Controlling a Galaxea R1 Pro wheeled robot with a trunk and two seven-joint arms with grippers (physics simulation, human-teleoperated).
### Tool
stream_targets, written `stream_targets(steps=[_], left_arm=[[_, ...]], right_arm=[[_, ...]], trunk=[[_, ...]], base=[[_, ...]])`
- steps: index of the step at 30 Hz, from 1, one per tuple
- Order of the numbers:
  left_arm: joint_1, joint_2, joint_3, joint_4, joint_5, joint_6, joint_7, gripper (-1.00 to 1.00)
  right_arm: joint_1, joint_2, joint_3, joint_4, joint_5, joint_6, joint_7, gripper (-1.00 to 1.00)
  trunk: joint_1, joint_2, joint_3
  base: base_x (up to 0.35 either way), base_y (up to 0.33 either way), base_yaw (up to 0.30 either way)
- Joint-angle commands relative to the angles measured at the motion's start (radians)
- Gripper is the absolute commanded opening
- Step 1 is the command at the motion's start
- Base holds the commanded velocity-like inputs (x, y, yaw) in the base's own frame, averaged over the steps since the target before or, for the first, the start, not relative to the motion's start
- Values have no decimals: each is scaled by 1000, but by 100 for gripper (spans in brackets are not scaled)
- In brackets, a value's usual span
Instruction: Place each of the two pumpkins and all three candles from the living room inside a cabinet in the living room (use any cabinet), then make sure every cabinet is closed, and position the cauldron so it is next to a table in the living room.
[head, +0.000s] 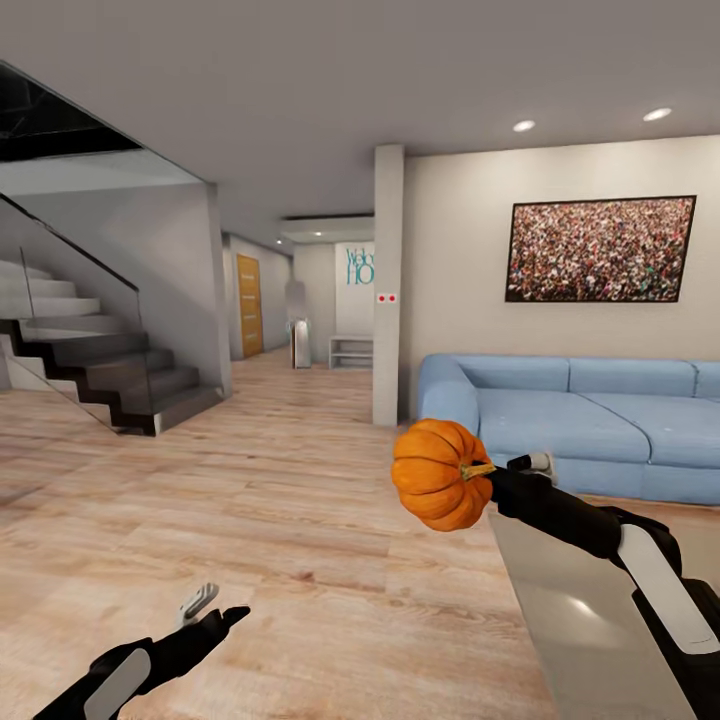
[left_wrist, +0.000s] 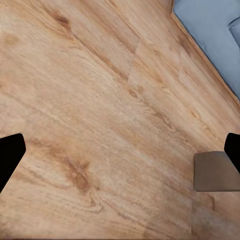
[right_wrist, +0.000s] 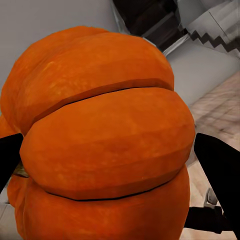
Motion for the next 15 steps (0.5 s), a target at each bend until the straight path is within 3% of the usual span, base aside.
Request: stream_targets(steps=[1, 15], left_arm=[[-1, 1, -4, 0, 8, 3, -1, 100], [-1, 2, -2, 0, 14, 3, -1, 100]], right_arm=[[-1, -1, 1, 0, -5, 5, 0, -100], [-1, -1, 2, 0, -5, 4, -3, -100]], trunk=[[0, -1, -5], [6, -4, -59]], base=[[0, 0, 0], [0, 0, 0]])
